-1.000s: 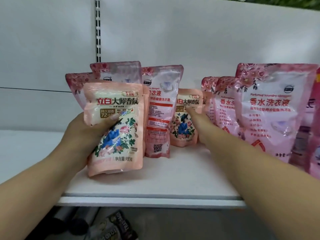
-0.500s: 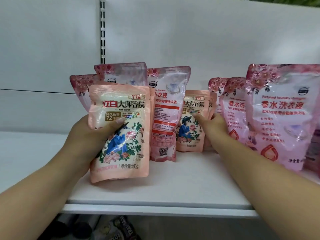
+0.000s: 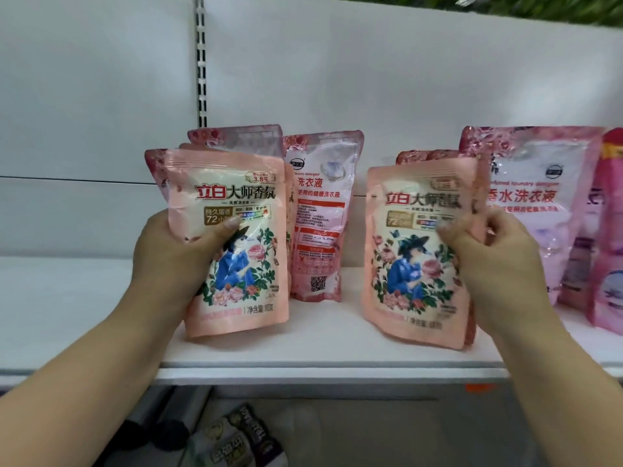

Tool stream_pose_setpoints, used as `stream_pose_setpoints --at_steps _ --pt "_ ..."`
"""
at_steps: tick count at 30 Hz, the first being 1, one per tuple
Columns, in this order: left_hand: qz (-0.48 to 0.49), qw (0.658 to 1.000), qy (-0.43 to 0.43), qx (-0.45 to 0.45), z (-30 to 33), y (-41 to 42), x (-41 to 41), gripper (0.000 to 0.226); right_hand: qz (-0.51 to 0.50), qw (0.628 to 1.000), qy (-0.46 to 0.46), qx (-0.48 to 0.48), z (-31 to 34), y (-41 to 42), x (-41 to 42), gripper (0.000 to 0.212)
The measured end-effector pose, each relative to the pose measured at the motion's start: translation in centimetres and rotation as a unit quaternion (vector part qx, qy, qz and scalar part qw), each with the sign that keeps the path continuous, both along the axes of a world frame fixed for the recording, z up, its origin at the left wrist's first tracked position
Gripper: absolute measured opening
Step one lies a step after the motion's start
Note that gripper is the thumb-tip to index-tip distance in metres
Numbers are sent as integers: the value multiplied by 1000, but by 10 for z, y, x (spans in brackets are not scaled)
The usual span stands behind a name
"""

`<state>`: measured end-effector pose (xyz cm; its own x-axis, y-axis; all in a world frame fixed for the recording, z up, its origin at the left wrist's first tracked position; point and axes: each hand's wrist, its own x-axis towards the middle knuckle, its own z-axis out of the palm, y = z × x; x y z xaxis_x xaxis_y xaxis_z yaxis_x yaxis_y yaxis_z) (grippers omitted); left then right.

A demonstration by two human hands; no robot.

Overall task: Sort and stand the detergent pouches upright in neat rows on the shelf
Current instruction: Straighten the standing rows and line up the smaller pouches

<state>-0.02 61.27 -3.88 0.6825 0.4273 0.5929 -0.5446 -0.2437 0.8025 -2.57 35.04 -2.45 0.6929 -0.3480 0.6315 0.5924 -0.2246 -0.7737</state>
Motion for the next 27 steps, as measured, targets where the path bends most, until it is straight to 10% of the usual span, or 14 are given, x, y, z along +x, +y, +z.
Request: stream_pose_setpoints --at_steps 8,15,21,27 --pt "144 988 -53 -8 0 9 -14 59 147 974 -21 169 3 28 -8 7" --pt "162 986 -29 29 -8 16 -25 36 186 981 -6 54 10 90 13 11" --pt "45 999 15 11 -19 13 -46 81 210 973 63 -74 -8 108 17 8" --pt "210 958 -38 190 -44 8 -47 122 259 936 179 -160 -13 97 17 81"
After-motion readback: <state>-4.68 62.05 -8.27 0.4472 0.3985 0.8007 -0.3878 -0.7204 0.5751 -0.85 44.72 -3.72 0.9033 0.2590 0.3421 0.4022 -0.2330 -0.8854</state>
